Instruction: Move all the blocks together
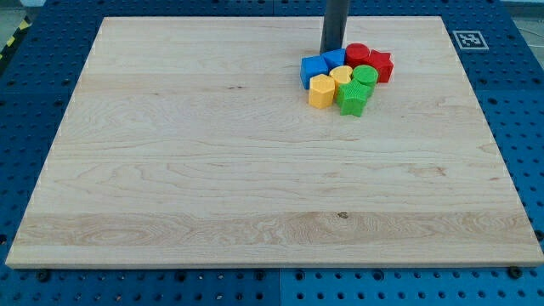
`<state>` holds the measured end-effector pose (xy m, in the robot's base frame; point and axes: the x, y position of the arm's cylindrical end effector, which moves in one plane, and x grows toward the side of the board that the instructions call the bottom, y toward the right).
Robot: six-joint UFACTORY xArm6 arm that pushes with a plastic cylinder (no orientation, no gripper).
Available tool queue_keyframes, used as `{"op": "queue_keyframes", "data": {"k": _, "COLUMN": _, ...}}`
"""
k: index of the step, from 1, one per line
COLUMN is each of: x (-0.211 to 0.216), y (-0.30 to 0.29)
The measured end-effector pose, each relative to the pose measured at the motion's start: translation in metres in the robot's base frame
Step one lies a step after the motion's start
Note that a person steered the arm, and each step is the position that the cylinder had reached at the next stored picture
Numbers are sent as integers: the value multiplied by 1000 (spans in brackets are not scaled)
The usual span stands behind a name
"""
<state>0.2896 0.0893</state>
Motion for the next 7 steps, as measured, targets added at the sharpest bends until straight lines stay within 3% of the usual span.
{"op": "queue_keyframes", "data": {"k": 2, "x": -29, "y": 30}}
{"op": "queue_keyframes", "data": {"k": 7, "x": -4, "y": 49}}
